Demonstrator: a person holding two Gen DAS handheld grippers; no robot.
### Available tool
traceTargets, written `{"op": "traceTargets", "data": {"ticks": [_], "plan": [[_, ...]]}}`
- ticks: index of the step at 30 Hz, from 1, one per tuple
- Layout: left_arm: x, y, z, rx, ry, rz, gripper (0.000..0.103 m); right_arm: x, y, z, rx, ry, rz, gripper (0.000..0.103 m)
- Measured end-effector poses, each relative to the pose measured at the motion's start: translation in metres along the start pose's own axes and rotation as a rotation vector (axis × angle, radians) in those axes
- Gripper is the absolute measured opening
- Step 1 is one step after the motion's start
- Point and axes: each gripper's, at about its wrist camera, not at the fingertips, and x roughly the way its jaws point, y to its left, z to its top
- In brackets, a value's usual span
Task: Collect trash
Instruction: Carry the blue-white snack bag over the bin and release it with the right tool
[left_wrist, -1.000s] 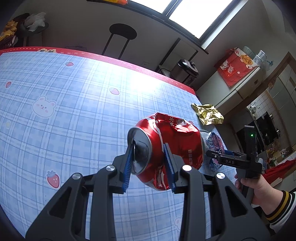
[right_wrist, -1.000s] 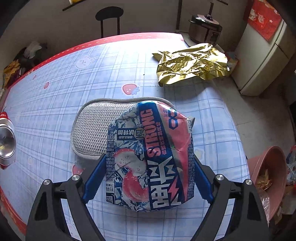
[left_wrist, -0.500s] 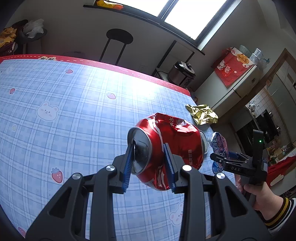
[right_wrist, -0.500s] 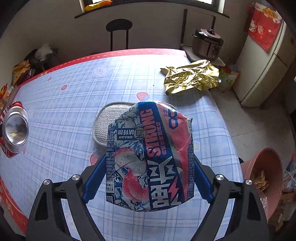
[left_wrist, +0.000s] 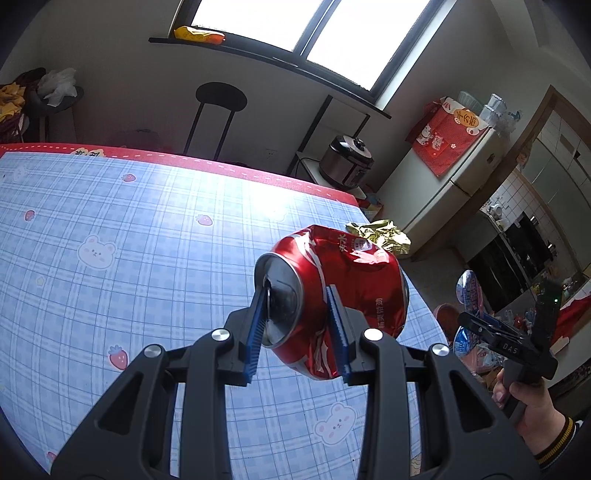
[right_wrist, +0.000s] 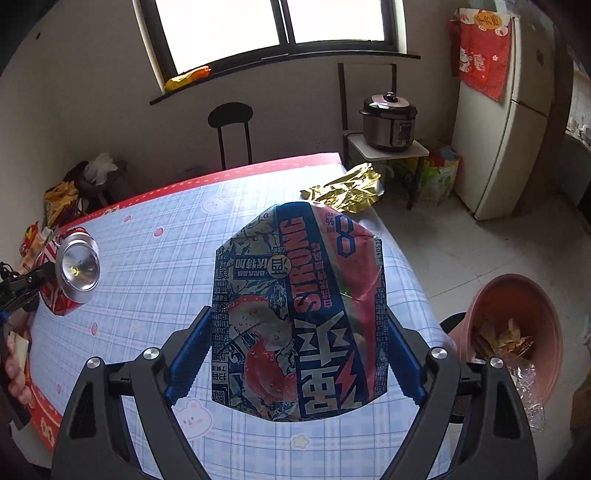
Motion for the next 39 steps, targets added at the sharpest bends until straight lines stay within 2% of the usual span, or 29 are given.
{"op": "traceTargets", "data": {"ticks": [10,16,21,27,33,35,39], "plan": [[-0.010,-0.060,0.011,0.080,-0.025,-0.040,0.035,-0.085,-0.112,-0.004,0.132,-0.131,-0.142,0.084],[-0.007,-0.103,0.009,0.120,-0.028,-0.092,0.035,-0.121,-0.188,-0.006,0.192,-0.163,-0.251,0.084],[-0.002,-0.132,0.001,0.142,-0.024,-0.114,0.035,-0.134,-0.234,-0.003,0.221,-0.171,-0.303,0.084],[0.000,-0.151,-0.006,0.155,-0.028,-0.107,0.035,-0.123,-0.263,0.013,0.222,-0.163,-0.324,0.084],[-0.003,-0.151,-0.008,0.151,-0.040,-0.084,0.035,-0.111,-0.278,0.030,0.246,-0.153,-0.334,0.085],[-0.004,-0.152,-0.009,0.151,-0.042,-0.079,0.035,-0.111,-0.276,0.033,0.263,-0.167,-0.333,0.092],[-0.004,-0.156,-0.008,0.152,-0.045,-0.078,0.035,-0.119,-0.278,0.039,0.275,-0.196,-0.330,0.093]]}}
